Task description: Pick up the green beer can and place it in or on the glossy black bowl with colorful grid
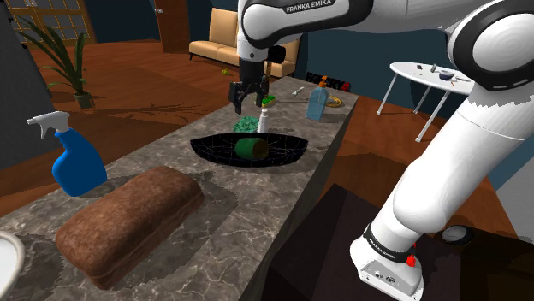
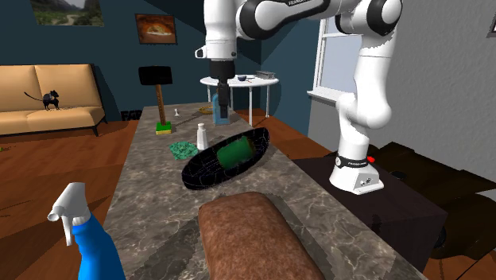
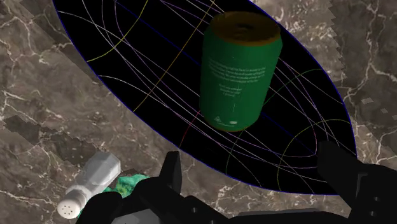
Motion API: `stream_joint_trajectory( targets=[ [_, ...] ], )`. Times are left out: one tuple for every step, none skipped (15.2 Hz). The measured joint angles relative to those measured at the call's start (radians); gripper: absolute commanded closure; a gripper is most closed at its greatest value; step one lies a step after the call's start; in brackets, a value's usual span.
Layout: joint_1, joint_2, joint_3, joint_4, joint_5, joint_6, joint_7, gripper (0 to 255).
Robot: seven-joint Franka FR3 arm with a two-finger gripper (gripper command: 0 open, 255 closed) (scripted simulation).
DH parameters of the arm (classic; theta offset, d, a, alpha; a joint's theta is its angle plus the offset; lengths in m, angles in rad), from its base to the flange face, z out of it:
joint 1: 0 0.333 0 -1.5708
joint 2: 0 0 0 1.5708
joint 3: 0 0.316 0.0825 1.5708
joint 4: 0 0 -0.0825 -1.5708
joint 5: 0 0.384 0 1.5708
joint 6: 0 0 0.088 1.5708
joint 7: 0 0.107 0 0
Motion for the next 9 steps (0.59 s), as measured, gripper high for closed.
stream_joint_trajectory(
  targets=[
    [0.001,0.000,0.001,0.032,0.000,-0.032,0.002,0],
    [0.001,0.001,0.001,0.060,0.000,-0.058,0.002,0],
    [0.000,-0.007,0.000,0.066,0.001,-0.073,0.000,0],
    [0.000,-0.009,-0.001,0.073,0.001,-0.082,-0.001,0],
    [0.000,-0.010,-0.001,0.077,0.001,-0.086,-0.001,0],
    [0.000,-0.010,-0.001,0.078,0.001,-0.088,-0.001,0],
    [0.000,-0.010,-0.001,0.079,0.001,-0.089,-0.001,0],
    [0.000,-0.010,-0.001,0.080,0.001,-0.089,-0.001,0],
    [0.000,-0.009,-0.001,0.080,0.001,-0.090,-0.001,0]
  ],
)
